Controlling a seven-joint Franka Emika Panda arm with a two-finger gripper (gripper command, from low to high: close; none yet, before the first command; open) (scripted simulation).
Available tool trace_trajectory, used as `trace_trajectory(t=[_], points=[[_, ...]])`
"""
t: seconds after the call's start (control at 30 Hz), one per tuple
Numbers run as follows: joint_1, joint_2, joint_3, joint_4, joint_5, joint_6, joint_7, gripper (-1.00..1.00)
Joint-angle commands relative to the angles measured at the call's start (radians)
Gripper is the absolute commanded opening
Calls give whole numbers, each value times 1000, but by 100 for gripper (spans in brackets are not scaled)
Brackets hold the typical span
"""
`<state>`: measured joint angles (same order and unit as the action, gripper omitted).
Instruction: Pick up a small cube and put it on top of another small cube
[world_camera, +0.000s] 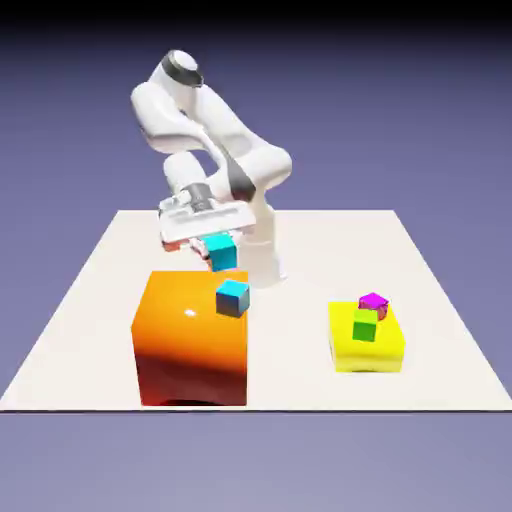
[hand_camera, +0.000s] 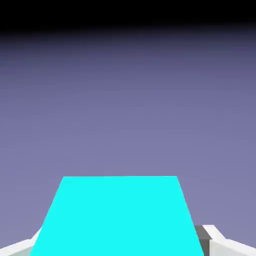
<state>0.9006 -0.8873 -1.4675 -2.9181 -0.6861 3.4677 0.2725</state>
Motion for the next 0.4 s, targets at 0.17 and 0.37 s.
trace_trajectory(t=[0.17, 0.37], points=[[217, 55, -132, 56, 76, 114, -52, -100], [364, 91, -221, 95, 127, 191, -87, 100]])
